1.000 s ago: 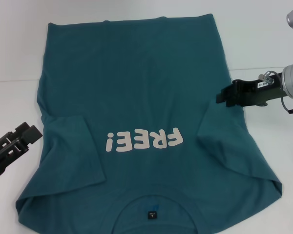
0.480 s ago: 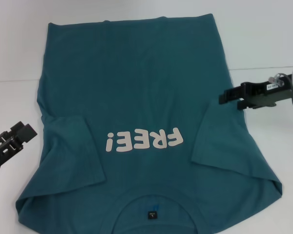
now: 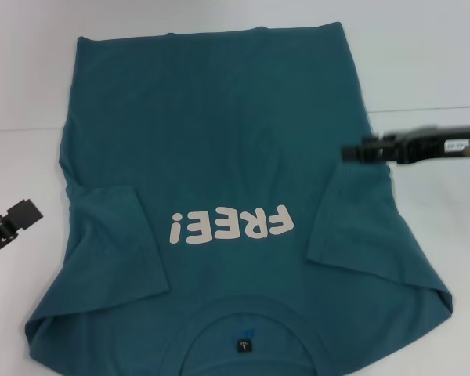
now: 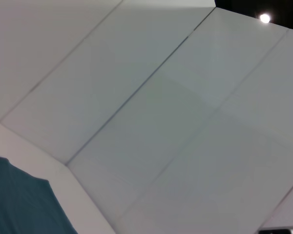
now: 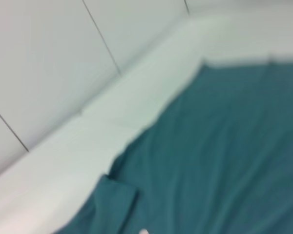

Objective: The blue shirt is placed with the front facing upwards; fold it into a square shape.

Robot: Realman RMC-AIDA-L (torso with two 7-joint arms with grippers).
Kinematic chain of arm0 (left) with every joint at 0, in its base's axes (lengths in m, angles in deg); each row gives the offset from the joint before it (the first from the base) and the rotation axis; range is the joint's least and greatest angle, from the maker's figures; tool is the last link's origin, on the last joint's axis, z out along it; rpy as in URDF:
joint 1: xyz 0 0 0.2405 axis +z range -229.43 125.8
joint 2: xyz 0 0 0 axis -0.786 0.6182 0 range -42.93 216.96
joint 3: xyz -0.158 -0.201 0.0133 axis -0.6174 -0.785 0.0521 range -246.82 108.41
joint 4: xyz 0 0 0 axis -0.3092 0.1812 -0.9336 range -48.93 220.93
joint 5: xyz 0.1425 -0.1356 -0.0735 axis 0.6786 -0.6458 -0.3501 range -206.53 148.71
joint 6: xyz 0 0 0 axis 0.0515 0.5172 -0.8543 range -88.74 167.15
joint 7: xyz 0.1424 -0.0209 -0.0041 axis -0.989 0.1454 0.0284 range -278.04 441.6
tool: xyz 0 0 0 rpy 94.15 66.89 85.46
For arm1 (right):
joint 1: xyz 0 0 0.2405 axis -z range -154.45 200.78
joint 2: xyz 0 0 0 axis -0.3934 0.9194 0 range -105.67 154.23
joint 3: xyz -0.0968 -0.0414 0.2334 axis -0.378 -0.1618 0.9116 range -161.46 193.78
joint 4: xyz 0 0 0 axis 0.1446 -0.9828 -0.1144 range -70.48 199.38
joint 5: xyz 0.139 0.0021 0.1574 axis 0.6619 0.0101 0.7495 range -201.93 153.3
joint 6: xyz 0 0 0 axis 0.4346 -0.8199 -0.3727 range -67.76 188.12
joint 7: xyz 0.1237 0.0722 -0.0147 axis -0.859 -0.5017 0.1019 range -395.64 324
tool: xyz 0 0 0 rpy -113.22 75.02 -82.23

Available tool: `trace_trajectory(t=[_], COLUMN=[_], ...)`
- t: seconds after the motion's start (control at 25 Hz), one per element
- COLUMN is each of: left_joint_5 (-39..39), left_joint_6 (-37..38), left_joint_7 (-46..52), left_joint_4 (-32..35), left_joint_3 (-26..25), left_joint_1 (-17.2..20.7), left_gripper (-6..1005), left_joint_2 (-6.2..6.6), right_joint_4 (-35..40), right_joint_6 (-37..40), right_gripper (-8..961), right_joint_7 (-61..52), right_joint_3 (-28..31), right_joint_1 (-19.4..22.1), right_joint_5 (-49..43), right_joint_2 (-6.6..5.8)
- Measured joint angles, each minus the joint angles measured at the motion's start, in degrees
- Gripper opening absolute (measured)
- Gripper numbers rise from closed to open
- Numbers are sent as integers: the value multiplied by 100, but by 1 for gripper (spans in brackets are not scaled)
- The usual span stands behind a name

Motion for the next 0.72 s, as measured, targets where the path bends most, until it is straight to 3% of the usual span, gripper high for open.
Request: trace_trajectory(t=[0.08,0.16,0.4,0.72], left_joint_5=[1,2,65,407], left_joint_6=[58,94,294,322], left_joint_7=[249,503,1422,2423], left_joint_4=[15,22,33,67], left_joint_3=[131,287,382,370], left_joint_1=[-1,-1,177,410], left_gripper=[762,763,762,762], left_joint_2=[76,156,340,455], right_joint_4=[364,392,-228,-590], right_joint_6=[25,18,118,221], right_gripper=[699,699,699,699], right_joint_7=[359,398,188,-519], right_joint_3=[-1,-1,29,468], right_joint_1=[349,408,462,570], right_joint_5=[513,597,642,698], right_joint_2=[183,203,28,-89])
